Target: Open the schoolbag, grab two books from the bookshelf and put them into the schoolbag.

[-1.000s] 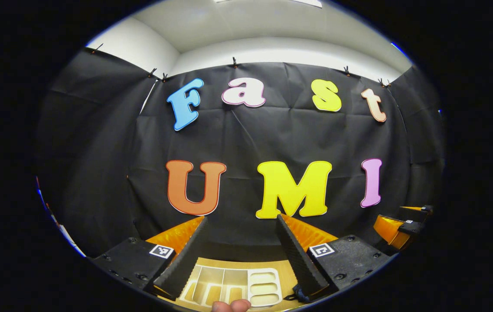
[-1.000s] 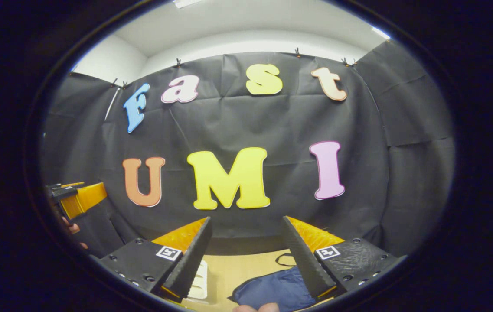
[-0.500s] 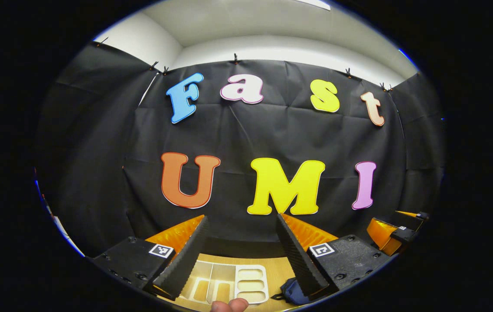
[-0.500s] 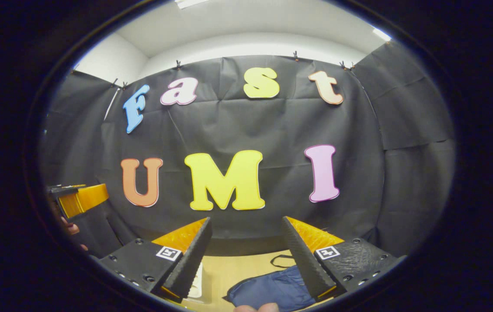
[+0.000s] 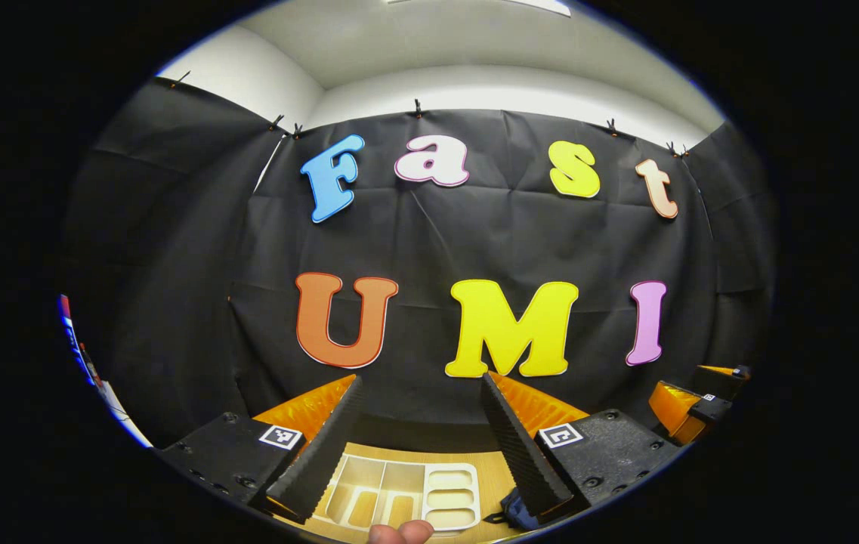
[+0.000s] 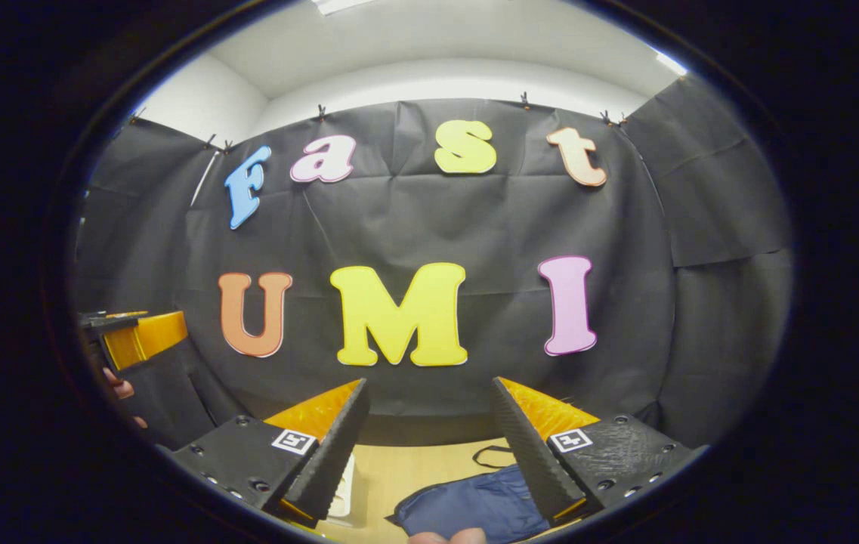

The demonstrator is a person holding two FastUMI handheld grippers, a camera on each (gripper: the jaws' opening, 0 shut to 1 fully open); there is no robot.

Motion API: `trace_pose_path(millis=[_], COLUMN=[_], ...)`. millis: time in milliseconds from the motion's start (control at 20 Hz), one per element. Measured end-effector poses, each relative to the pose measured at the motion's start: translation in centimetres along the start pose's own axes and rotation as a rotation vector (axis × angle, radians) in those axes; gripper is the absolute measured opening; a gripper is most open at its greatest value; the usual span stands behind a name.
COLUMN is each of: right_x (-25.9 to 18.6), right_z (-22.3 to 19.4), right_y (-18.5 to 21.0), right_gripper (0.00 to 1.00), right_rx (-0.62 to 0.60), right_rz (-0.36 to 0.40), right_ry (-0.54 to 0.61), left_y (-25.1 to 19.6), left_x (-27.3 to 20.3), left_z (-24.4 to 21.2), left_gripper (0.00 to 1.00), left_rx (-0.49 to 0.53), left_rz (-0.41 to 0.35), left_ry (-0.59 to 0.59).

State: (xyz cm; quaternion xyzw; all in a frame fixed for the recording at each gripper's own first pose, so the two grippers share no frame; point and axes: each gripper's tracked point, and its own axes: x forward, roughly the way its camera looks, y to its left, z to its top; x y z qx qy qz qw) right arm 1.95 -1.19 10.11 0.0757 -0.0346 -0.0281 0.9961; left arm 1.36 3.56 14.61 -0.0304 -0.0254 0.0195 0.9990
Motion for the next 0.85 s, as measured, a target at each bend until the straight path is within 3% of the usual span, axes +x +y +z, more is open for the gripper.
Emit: trace_pose_path(millis=[850], right_x=[-1.2], right_z=[0.9], right_y=[0.6], right_gripper=[0.96], right_rx=[-0.030], right_rz=[0.014], right_ry=[-0.043], left_y=[0.0], left_x=[-1.1], left_z=[0.2], left_gripper=[0.98], left_rx=[0.019], left_rz=[0.012], left_ry=[-0.017])
